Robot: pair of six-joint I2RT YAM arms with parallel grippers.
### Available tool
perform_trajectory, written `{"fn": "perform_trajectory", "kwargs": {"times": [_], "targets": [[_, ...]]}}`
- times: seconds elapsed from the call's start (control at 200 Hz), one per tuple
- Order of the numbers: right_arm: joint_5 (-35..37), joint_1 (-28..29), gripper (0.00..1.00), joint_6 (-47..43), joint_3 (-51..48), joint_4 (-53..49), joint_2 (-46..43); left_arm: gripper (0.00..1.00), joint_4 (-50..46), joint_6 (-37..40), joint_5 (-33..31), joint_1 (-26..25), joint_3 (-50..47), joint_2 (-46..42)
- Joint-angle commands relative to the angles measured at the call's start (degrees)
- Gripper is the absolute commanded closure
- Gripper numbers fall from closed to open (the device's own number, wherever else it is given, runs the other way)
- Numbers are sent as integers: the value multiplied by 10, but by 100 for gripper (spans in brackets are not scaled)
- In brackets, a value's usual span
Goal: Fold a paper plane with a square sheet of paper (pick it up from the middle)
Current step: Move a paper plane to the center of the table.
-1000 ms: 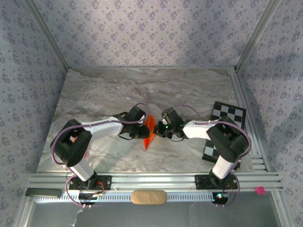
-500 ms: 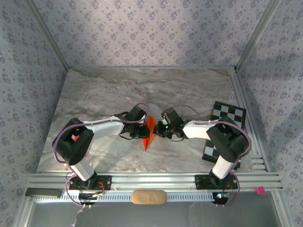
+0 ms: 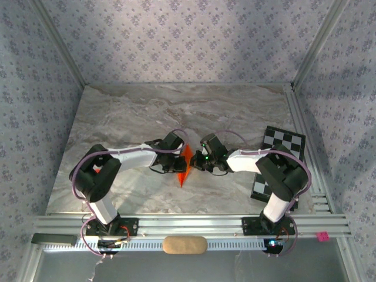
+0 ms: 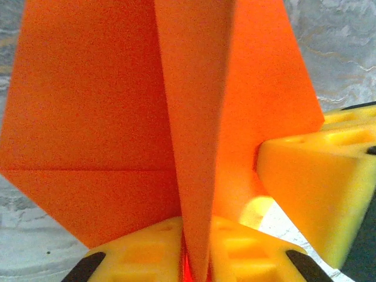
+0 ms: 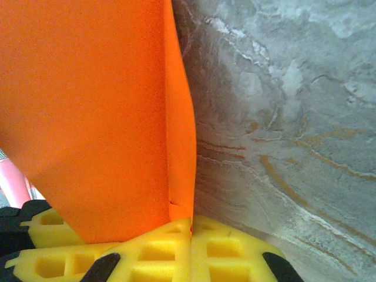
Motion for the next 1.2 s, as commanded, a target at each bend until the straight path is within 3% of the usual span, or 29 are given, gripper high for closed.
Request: {"fn": "perform_trajectory", "kwargs": {"times": [0.0,0.28,0.735,1.194], "targets": [[-7,-4,94,7,7,1,6,85,-19,10,-5,-5,18,7],[-3,-4,91,4,6,-3,2,91,-40,9,-27,-8,30,11],[94,-30,64,-20,-38,-84,-120,92,-133,12,-98,-13,99,44],[103,-48,63,-12,-71,-78,-145,90,-188,20,-121,-23,162,99]]}}
